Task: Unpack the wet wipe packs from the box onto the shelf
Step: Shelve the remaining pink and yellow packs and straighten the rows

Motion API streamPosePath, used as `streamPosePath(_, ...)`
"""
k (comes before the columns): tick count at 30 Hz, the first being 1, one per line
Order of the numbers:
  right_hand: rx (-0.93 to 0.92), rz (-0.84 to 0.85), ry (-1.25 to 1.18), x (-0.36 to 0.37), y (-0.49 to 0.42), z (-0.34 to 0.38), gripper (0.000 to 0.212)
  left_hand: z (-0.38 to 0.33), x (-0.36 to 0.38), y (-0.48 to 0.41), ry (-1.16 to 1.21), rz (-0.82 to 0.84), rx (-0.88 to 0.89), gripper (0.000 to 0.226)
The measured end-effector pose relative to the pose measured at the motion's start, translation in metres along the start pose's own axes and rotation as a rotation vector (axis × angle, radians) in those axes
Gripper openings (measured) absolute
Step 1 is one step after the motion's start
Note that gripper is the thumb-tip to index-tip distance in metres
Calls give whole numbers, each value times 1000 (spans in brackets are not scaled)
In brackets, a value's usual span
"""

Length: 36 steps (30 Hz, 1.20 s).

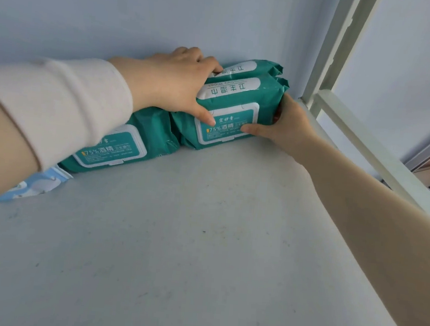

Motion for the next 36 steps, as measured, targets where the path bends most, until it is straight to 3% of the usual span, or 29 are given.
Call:
streamPosePath(3, -6, 22, 5, -3, 4, 2, 98, -6, 2, 4, -24, -13, 39, 103)
streamPosePath(7, 6, -7, -10, -4, 3, -2, 76, -11, 13, 8, -55, -71, 109, 89)
streamPosePath(12, 27, 1, -77, 6, 6, -6, 88, -14, 16, 4, -134, -108, 87, 87)
streamPosePath(15, 58, -15, 29, 3, 12, -2, 77, -14, 15, 4, -184, -52, 48, 88)
streamPosePath(19, 114, -37, 250, -10, 24, 11, 87, -23, 0, 16, -292, -9, -44, 94)
streamPosePath(21, 143, -32, 429, -18, 40, 19, 81, -31, -8, 33, -326, -16, -57, 94)
streamPosePath(24, 109, 102, 801, -15, 75, 31, 66, -41, -15, 63, -407, 42, -56, 80)
streamPosePath(27, 159, 299, 1024, -3, 121, 31, 68, -45, -11, 102, -383, 191, -94, 67)
streamPosePath(30, 211, 381, 1109, 3, 177, 40, 69, -65, 1, 148, -385, 278, -25, 64)
streamPosePath(36, 284, 388, 1127, 13, 295, 58, 69, -118, 35, 246, -376, 422, 147, 64)
Point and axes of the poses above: each hand's wrist, its own y-axis away from the middle knuckle, its own x-axis out of the palm, z = x × y, the point moved 9 cm from there along -y, towards the middle knuckle, and after that the axes turned 2 degrees about x, right-handed, at the moved point
